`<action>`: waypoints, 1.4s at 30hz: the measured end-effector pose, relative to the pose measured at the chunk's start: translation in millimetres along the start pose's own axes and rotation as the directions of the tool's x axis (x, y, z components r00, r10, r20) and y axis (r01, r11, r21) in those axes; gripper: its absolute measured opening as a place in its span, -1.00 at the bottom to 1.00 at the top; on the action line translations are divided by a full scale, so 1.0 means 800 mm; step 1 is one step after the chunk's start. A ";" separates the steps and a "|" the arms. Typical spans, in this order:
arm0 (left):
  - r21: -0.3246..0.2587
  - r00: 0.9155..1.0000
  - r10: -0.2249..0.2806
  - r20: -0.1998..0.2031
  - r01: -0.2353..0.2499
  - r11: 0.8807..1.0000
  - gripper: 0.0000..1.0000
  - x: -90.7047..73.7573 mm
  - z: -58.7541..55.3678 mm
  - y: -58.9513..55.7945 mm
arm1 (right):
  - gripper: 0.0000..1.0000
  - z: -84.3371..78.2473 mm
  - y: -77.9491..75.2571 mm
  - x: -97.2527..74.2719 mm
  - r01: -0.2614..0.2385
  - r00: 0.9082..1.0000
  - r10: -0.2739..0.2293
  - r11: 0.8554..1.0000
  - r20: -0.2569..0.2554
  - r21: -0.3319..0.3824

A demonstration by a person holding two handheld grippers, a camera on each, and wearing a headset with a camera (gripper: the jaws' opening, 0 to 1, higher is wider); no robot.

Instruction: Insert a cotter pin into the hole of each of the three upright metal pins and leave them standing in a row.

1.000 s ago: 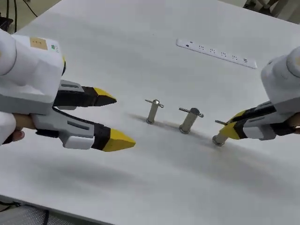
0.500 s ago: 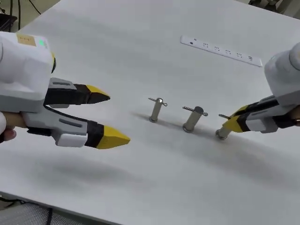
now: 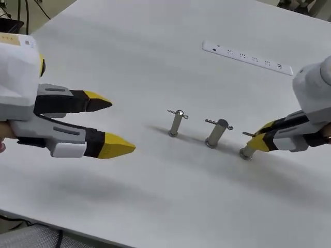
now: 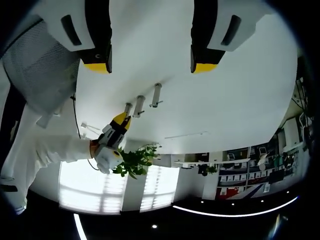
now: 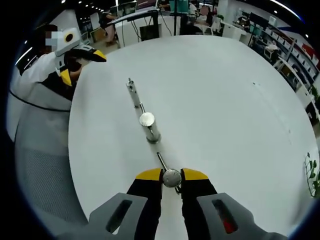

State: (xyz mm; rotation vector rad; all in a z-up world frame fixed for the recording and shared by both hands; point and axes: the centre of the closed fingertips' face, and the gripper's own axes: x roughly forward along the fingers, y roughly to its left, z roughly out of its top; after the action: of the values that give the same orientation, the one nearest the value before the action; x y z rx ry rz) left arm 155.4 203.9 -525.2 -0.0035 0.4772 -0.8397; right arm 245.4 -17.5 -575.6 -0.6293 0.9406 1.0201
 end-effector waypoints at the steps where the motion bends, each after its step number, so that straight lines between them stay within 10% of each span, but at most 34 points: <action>1: -0.002 1.000 0.001 0.001 -0.001 1.000 0.24 -0.001 0.000 0.000 | -0.83 0.000 -0.001 0.000 0.001 1.000 -0.001 1.000 0.000 -0.007; 9: -0.077 0.997 0.027 0.071 -0.022 0.997 0.27 -0.013 0.009 0.005 | -0.77 -0.002 -0.001 -0.001 0.025 1.000 -0.025 0.999 -0.003 -0.038; 14: -0.088 0.993 0.048 0.105 -0.039 0.995 0.38 -0.018 0.020 0.000 | -0.19 0.014 0.002 -0.013 0.053 0.994 -0.054 0.999 0.093 0.010; 22: -0.105 0.982 0.055 0.178 -0.036 0.994 0.72 -0.018 0.048 -0.012 | 0.08 0.008 0.020 -0.047 0.097 0.981 -0.105 0.994 0.162 0.059; 42: -0.170 0.980 0.155 0.129 -0.132 0.977 0.97 -0.022 0.032 -0.018 | 0.86 -0.032 0.070 -0.094 0.105 0.926 -0.207 0.945 0.317 0.310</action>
State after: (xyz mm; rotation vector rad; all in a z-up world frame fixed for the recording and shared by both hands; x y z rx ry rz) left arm 145.3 202.3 -492.3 -0.1746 0.4056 -0.6519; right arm 169.7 -46.9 -522.3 -0.2619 0.6954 0.7957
